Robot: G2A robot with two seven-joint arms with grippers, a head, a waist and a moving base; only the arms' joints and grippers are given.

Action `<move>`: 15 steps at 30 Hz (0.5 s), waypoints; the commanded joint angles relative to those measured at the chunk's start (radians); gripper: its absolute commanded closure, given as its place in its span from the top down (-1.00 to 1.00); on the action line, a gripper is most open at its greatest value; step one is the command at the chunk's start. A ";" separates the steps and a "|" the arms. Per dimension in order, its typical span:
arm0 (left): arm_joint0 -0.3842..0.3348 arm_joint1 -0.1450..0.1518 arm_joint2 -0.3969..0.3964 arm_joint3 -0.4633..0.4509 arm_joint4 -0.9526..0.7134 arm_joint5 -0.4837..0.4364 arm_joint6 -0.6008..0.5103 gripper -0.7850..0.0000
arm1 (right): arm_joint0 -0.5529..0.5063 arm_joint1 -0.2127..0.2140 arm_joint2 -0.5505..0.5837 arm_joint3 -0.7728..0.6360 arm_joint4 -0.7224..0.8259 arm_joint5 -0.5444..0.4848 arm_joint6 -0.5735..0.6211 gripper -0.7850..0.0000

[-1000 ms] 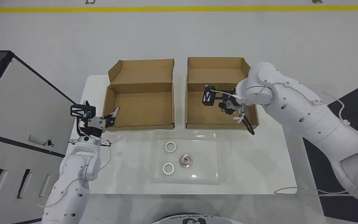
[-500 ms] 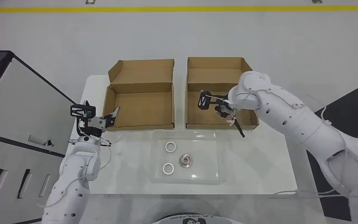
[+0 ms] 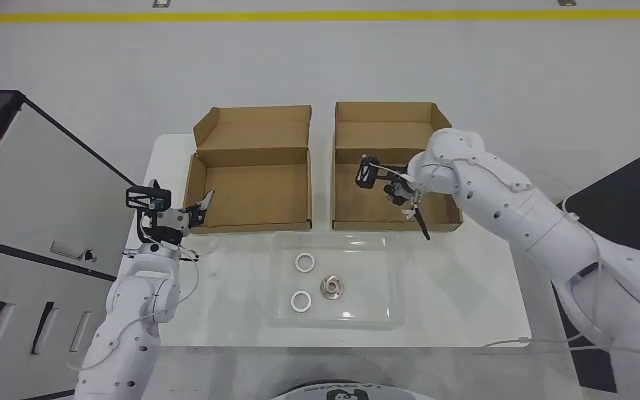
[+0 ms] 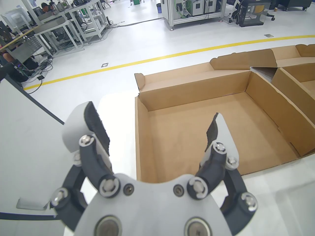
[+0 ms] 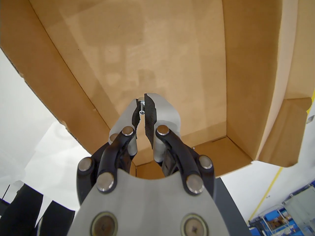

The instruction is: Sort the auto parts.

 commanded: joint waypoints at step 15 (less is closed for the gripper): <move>0.000 0.000 0.000 0.000 0.000 0.000 0.000 1.00 | -0.025 -0.029 0.013 0.066 -0.011 -0.006 0.019 -1.00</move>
